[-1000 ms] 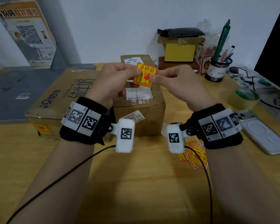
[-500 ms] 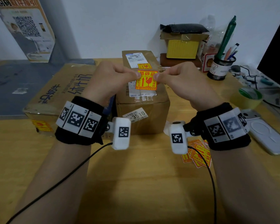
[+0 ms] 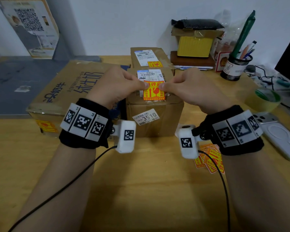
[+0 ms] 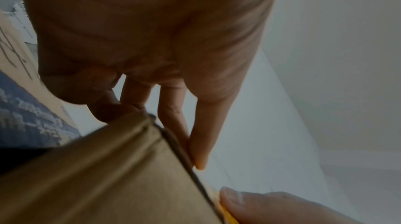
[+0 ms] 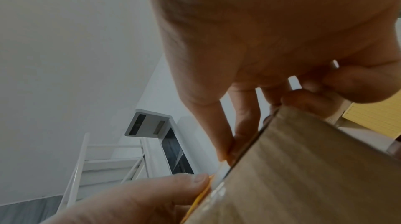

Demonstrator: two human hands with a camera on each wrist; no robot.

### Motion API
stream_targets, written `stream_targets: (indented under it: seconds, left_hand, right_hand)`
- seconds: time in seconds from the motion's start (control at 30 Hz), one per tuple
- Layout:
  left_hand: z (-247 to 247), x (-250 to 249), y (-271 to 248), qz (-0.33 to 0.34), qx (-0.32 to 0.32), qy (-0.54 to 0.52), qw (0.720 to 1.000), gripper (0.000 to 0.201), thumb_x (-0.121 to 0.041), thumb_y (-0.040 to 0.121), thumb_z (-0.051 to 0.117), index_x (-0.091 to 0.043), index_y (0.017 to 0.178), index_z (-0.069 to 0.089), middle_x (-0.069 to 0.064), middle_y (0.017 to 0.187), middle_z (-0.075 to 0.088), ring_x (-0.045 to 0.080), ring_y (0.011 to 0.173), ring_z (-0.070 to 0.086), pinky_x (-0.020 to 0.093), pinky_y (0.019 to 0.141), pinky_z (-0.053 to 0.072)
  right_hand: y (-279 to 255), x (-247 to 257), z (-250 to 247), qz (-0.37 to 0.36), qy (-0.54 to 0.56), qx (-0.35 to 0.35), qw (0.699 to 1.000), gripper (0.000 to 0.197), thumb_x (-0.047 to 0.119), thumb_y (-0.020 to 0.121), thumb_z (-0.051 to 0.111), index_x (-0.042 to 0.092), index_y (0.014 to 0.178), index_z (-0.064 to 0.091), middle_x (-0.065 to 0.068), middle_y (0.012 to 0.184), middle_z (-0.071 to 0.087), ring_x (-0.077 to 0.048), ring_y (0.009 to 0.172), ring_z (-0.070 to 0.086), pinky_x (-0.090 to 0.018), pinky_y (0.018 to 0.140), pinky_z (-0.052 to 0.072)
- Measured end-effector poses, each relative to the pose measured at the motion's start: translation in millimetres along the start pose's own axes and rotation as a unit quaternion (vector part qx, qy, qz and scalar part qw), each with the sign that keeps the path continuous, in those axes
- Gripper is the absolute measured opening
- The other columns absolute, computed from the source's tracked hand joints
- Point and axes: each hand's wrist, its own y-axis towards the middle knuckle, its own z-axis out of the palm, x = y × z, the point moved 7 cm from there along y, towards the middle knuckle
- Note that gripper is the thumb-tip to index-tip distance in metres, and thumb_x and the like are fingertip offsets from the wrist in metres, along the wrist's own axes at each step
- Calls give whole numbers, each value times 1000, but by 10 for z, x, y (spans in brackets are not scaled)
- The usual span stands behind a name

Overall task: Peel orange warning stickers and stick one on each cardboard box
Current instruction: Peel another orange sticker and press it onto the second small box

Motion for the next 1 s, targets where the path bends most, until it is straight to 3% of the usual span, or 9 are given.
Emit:
stream_targets:
  seconds: [0.07,0.23,0.37,0.7,0.87,1.0]
  left_hand:
    - [0,12,3,-1,1,6,1000,13,-34,81,81,-22,76,80,-12,84,78,-1,89,69,24,83,54]
    - [13,12,10,-5,4,4,1000,11,-34,79,82,-25,74,79,-16,80,76,-6,84,68,19,79,52]
    - [34,10,17,-5,8,15,1000,12,-34,79,83,-23,78,81,-13,86,77,0,90,69,26,89,55]
    - [49,-4,1,-4,6,14,1000,10,-31,79,83,-25,72,78,-10,84,77,5,91,70,33,92,56]
    - [47,8,13,-6,6,18,1000,12,-32,77,84,-21,75,80,-8,85,78,6,91,71,36,93,57]
    - [51,26,27,-12,6,20,1000,13,-31,76,85,-19,78,82,-6,88,79,9,93,71,38,94,56]
  right_hand:
    - [5,20,17,-2,-8,2,1000,22,39,93,72,22,81,81,7,78,73,0,67,58,-15,52,39]
    - [14,30,15,-8,-27,0,1000,25,38,92,73,15,88,82,-8,91,77,-4,69,57,-25,57,39]
    - [25,13,2,-9,-38,0,999,28,38,91,73,11,90,82,-15,95,77,-9,72,57,-26,58,38]
    - [27,12,4,-12,-39,0,999,22,38,87,77,16,87,83,-3,81,73,-4,67,55,-25,56,38]
    - [17,20,12,-10,-42,2,999,22,39,85,79,17,86,83,-10,90,77,-10,75,60,-27,58,40]
    - [7,32,7,-8,-47,0,999,21,39,82,82,18,82,80,-6,85,75,-6,69,58,-24,56,39]
